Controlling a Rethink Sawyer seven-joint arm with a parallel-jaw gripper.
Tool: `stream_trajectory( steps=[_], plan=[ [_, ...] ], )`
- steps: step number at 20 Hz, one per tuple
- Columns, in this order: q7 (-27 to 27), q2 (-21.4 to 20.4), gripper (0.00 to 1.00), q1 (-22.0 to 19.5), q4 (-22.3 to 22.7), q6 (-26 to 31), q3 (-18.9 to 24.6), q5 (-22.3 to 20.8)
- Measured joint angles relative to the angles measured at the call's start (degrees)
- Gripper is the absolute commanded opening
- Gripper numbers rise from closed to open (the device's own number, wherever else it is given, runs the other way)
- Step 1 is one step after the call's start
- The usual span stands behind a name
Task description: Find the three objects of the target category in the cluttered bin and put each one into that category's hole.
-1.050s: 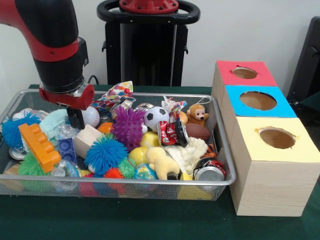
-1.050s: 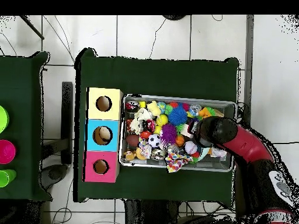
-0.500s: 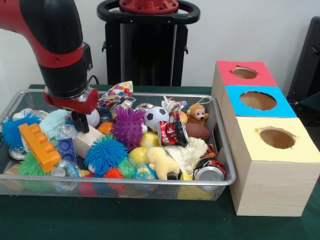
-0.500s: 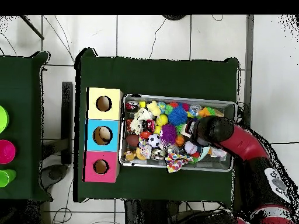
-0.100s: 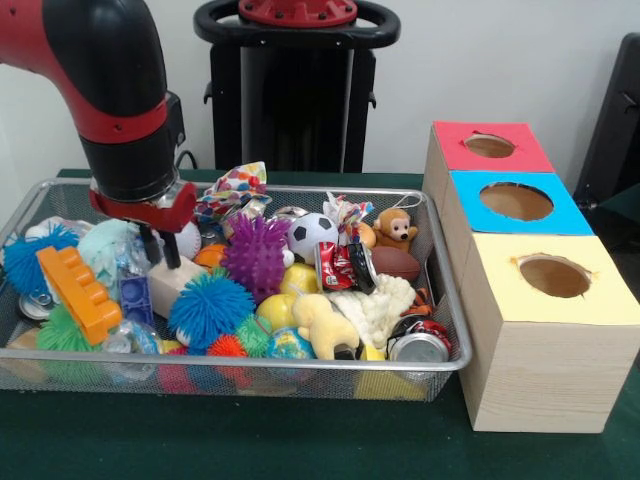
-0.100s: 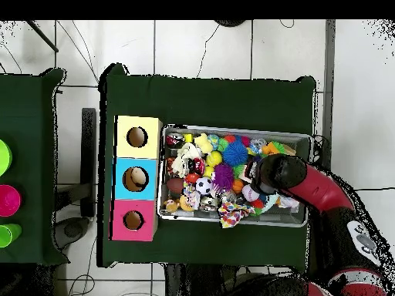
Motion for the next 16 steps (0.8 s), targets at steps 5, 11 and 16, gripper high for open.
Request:
stream_trajectory(
  steps=[5,11,16],
  plan=[
    [0.00,0.41,1.00,0.12,-0.06,0.00,-0.46,-0.26],
    [0.00,0.74,1.00,0.14,-0.25,0.00,-0.60,-0.26],
    [0.00,1.50,1.00,0.17,-1.00,0.64,-0.66,-0.26]
  ],
)
